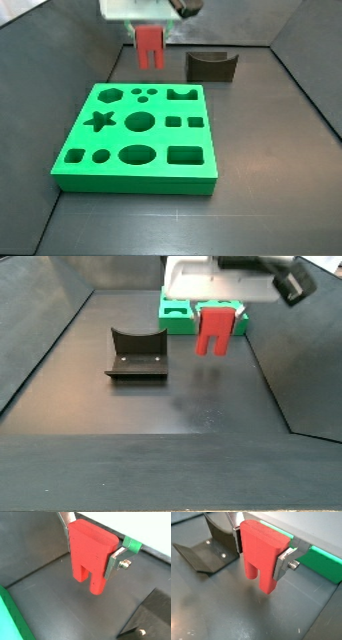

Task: Pick up the square-circle object. Move up. Place the square-circle object on the fixture. Regrasp the square-circle object. Rotate the square-circle object. Move to above the board. Insert the square-circle object.
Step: Move to above the board.

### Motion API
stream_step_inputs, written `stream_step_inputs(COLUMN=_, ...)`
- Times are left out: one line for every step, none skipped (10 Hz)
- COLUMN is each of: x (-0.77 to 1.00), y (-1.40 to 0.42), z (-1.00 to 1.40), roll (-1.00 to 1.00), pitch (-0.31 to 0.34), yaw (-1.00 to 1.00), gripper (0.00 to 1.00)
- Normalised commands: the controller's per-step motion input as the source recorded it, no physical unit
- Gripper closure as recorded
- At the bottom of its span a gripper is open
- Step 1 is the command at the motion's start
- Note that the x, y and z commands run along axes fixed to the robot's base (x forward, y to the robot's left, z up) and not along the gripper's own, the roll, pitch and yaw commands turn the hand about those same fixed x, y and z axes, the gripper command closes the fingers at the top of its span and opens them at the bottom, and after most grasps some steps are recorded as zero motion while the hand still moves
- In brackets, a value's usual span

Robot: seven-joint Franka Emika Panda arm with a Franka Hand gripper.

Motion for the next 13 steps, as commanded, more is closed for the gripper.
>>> stream_step_inputs(x=0.02, y=0.08, z=1.0, roll=-0.07, pitch=0.02, yaw=0.03, gripper=1.0)
stream_step_inputs(x=0.02, y=0.08, z=1.0, roll=-0.04, pitch=0.034, yaw=0.01, gripper=1.0)
stream_step_inputs(x=0.02, y=0.08, z=1.0, roll=-0.03, pitch=0.047, yaw=0.0, gripper=1.0)
stream_step_inputs(x=0.02, y=0.08, z=1.0, roll=-0.02, pitch=0.055, yaw=0.0, gripper=1.0)
stream_step_inputs(x=0.02, y=0.07, z=1.0, roll=0.0, pitch=0.071, yaw=-0.01, gripper=1.0)
stream_step_inputs(x=0.02, y=0.07, z=1.0, roll=0.02, pitch=0.077, yaw=-0.01, gripper=1.0)
stream_step_inputs(x=0.02, y=0.07, z=1.0, roll=0.03, pitch=0.088, yaw=-0.02, gripper=1.0)
stream_step_inputs(x=0.02, y=0.07, z=1.0, roll=0.04, pitch=0.089, yaw=-0.01, gripper=1.0)
stream_step_inputs(x=0.02, y=0.06, z=1.0, roll=0.05, pitch=0.09, yaw=-0.01, gripper=1.0)
stream_step_inputs(x=0.02, y=0.06, z=1.0, roll=0.05, pitch=0.09, yaw=-0.01, gripper=1.0)
stream_step_inputs(x=0.02, y=0.06, z=1.0, roll=0.05, pitch=0.091, yaw=0.0, gripper=1.0)
stream_step_inputs(x=0.02, y=0.05, z=1.0, roll=0.06, pitch=0.09, yaw=0.01, gripper=1.0)
stream_step_inputs(x=0.02, y=0.04, z=0.95, roll=0.05, pitch=0.091, yaw=0.01, gripper=1.0)
